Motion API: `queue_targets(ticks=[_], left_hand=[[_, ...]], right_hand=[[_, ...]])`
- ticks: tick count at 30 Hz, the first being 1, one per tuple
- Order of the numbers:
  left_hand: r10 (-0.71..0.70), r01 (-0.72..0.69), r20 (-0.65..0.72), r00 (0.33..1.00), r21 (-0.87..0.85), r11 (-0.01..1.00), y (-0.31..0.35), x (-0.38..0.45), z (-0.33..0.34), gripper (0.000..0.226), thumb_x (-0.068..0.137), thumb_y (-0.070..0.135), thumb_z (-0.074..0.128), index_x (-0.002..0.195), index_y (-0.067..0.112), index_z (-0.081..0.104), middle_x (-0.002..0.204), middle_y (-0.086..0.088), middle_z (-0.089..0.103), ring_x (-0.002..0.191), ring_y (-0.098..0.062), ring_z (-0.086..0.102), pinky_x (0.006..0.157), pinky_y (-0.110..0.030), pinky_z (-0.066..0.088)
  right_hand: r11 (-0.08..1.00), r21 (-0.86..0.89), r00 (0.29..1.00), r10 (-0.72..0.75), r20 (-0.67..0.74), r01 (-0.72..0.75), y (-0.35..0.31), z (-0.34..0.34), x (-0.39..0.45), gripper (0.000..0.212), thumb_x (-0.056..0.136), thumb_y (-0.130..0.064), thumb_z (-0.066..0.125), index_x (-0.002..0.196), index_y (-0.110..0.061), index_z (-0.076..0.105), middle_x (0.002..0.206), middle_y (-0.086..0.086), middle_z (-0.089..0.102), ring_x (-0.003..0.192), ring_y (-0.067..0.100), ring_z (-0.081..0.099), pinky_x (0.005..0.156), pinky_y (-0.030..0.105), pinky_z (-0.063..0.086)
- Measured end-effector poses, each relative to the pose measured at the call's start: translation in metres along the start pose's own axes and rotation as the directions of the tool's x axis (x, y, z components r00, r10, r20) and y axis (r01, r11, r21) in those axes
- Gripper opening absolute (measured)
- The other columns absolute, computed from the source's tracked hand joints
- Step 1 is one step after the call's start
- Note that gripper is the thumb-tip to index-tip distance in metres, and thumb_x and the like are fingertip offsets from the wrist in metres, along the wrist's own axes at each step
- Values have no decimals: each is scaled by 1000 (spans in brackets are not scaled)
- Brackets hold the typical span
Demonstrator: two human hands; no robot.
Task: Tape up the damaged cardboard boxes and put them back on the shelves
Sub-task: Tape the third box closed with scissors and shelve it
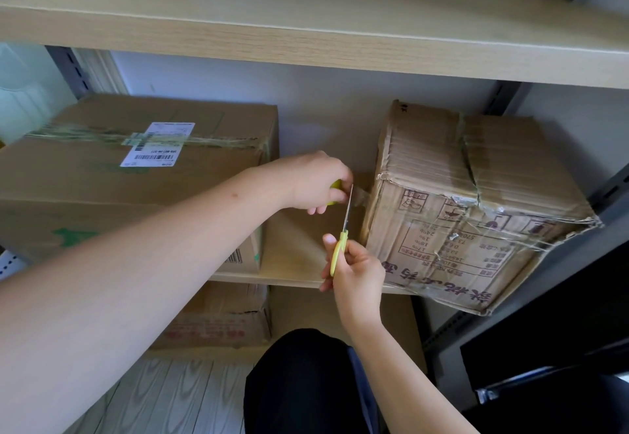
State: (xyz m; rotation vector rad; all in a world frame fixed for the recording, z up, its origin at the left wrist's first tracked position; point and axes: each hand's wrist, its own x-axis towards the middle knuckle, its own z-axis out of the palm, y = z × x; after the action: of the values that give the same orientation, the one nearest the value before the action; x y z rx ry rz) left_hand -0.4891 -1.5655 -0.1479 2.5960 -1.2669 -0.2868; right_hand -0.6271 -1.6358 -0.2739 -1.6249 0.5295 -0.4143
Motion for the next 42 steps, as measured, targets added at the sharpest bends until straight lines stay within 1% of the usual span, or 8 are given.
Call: queue_targets(ticks=[13, 20, 24, 28, 32, 36, 39, 42], left_hand=[[-77, 83, 111, 991, -52, 995, 0, -16, -12, 23, 98, 24, 52, 74, 21, 54, 59, 5, 69, 47, -10, 64, 59, -23, 44], [-97, 127, 201, 975, -142, 982, 0, -16, -18, 22, 96, 23, 55, 75, 17, 62, 62, 3, 72, 50, -12, 68, 51, -15, 44], [-104, 165, 272, 957, -213, 963, -3, -20, -22, 17, 95, 27, 60, 85, 17, 71, 67, 3, 74, 55, -13, 70, 51, -14, 48], [-122, 174, 226, 966, -226, 958, -3, -18, -21, 17, 96, 27, 59, 90, 16, 70, 67, 3, 74, 54, -12, 69, 49, -13, 47], [-111, 161, 224, 968, -220, 962, -2, -21, -26, 15, 96, 24, 57, 91, 19, 69, 66, 2, 74, 53, -13, 69, 48, -14, 48], [-173, 177, 39, 984, -274, 945, -3, -23, -20, 15, 98, 25, 58, 89, 17, 66, 61, 1, 71, 50, -11, 67, 45, -15, 46], [-275, 170, -154, 949, -485, 858, 1, -26, -11, 15, 99, 22, 58, 86, 17, 63, 61, -1, 71, 47, -13, 64, 44, -16, 46], [-460, 103, -216, 861, -813, 574, 20, -24, 3, 10, 99, 12, 57, 92, 7, 60, 52, -3, 65, 40, -15, 59, 49, -28, 51]], right_hand=[[997, -75, 998, 8, 59, -3, -12, 4, -17, 41, 83, -68, 54, 75, -31, 69, 53, 1, 63, 41, 10, 52, 45, 33, 49], [993, -119, 996, 10, 86, 1, -13, -2, -19, 44, 67, -85, 45, 84, -51, 69, 58, -2, 65, 50, 10, 58, 56, 42, 55], [992, -125, 998, 13, 64, -5, -16, -5, -21, 29, 89, -64, 51, 75, -45, 69, 54, 1, 64, 44, 10, 54, 58, 43, 55], [988, -152, 995, 2, 97, 13, -20, -12, -21, 23, 98, -39, 55, 87, -53, 69, 66, -8, 70, 56, 23, 66, 58, 49, 56], [983, -175, 958, 99, 270, -52, -32, -16, -23, 49, 80, -78, 48, 90, -33, 64, 86, -5, 72, 52, 21, 68, 63, 41, 60], [957, -225, 880, 263, 396, -185, -43, -28, -32, 45, 81, -76, 51, 97, -34, 53, 102, -2, 65, 65, 19, 73, 63, 32, 62], [967, -241, 887, 183, 423, -84, -52, -47, -47, 54, 80, -77, 53, 89, -26, 67, 88, -1, 73, 52, 17, 68, 58, 30, 56], [927, -351, 933, 0, 359, 135, -77, -69, -53, 63, 80, -80, 48, 74, -22, 71, 70, -10, 72, 50, 6, 62, 58, 28, 53]])
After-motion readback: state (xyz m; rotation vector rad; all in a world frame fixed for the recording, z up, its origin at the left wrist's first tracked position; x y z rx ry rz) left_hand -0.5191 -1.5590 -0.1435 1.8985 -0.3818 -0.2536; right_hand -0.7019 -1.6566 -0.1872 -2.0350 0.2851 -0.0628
